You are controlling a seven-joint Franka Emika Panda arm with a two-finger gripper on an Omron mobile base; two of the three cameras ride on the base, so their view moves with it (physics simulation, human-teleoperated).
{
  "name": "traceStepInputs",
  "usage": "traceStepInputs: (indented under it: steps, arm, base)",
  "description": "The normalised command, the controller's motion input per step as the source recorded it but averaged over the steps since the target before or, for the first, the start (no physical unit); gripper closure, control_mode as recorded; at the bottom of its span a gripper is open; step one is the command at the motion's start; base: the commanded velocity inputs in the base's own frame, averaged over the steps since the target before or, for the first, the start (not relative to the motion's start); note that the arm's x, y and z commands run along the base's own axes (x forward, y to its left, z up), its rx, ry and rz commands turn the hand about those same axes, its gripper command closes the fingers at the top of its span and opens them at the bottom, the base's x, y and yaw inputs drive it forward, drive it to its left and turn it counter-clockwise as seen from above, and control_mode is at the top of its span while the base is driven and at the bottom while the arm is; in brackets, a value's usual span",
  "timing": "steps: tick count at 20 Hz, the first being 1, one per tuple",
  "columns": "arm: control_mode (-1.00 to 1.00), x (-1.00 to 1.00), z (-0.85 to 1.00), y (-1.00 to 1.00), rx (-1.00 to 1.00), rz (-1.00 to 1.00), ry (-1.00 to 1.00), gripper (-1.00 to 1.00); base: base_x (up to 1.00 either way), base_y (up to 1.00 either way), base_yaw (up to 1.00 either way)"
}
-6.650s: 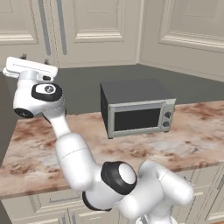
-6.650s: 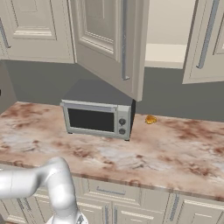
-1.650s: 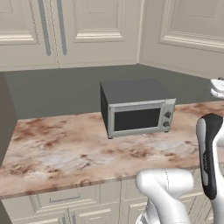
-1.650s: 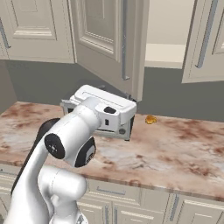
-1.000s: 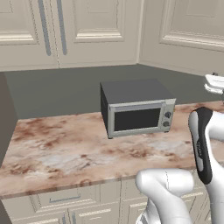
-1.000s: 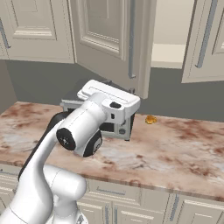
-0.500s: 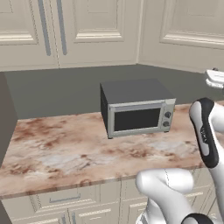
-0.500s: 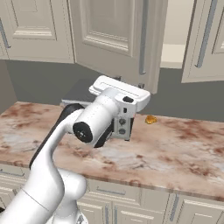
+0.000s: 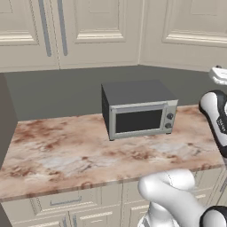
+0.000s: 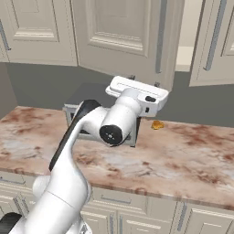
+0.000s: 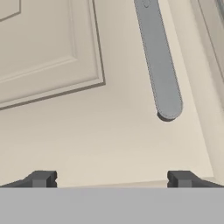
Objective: Close all open cabinet doors.
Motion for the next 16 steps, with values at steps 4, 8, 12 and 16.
traceStepInputs:
  steps: [4, 8, 12, 16]
  arm:
    - [-1.0, 0.29, 0.0, -0.09, 0.0, 0.15, -0.06, -1.0]
    - [-1.0, 0.25, 0.0, -0.02, 0.0, 0.17, -0.09, -1.0]
    - [-1.0, 0.23, 0.0, -0.01, 0.0, 0.17, -0.1, -1.0]
    - [-1.0, 0.26, 0.02, 0.0, 0.0, 0.14, -0.07, -1.0]
  base:
    - [0.0, 0.0, 0.0]
    - [0.0, 0.0, 0.0]
    - [0.0, 0.0, 0.0]
    - [0.0, 0.0, 0.0]
